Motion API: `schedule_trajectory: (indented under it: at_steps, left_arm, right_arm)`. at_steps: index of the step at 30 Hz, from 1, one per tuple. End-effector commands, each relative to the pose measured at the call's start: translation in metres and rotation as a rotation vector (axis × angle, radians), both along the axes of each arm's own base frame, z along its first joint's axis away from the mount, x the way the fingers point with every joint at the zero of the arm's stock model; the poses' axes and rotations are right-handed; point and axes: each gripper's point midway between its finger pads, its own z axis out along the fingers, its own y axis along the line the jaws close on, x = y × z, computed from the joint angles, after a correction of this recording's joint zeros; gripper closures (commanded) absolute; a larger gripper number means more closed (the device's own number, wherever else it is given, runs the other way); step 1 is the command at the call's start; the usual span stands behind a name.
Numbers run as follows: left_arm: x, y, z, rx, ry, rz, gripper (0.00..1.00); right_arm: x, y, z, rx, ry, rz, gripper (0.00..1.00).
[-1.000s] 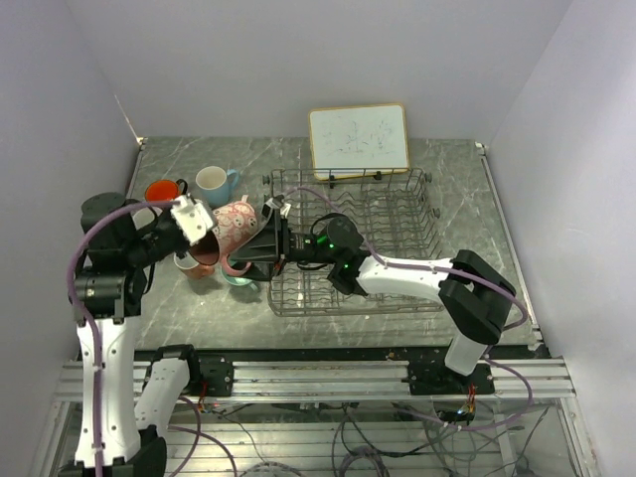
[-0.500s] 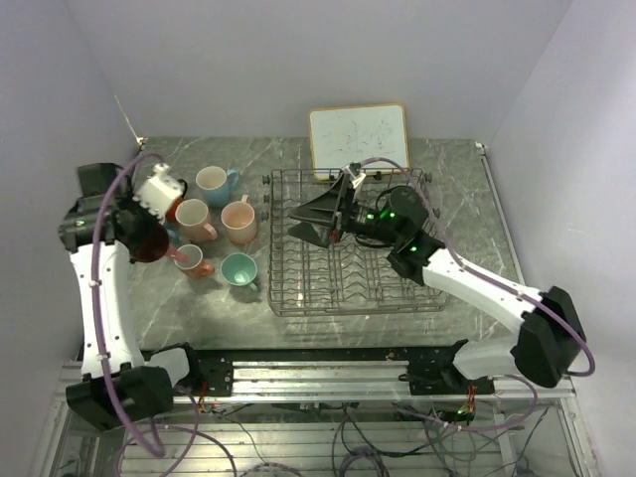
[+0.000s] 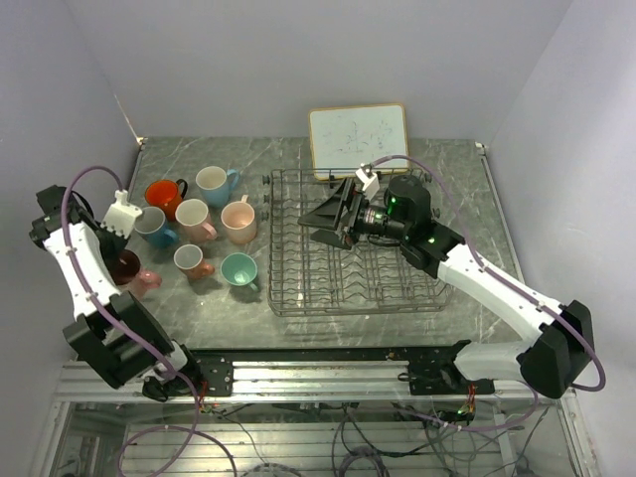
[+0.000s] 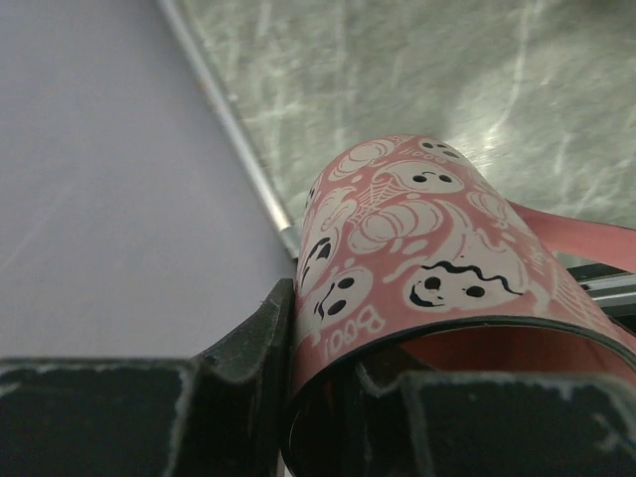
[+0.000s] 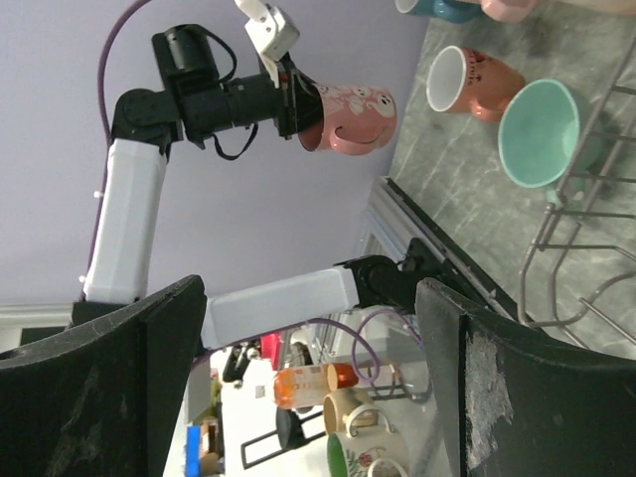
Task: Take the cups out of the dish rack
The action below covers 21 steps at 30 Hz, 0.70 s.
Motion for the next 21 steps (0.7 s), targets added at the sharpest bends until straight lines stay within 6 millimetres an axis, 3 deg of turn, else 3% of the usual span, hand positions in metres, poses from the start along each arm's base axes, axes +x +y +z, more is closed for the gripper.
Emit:
schedule_trajectory:
  at_steps: [1, 11, 16, 21]
  left_arm:
    - [0.027, -0.005, -0.010, -0.079, -0.095, -0.014, 0.93]
    - [0.054, 0.010, -0.049, -0.094, -0.135, 0.019, 0.93]
    - [0.059, 0.013, -0.071, -0.128, -0.104, 0.052, 0.93]
    - [0.060, 0.015, -0.080, -0.135, -0.095, 0.061, 0.93]
  right_arm:
    - [0.002, -0.011, 0.005, -0.057, -0.055, -0.036, 0.13]
    - [0.001, -0.025, -0.002, -0.110, -0.052, -0.090, 0.13]
    - [0.001, -0.029, 0.001, -0.119, -0.055, -0.102, 0.12]
    - [0.000, -0.031, 0.003, -0.119, -0.056, -0.106, 0.12]
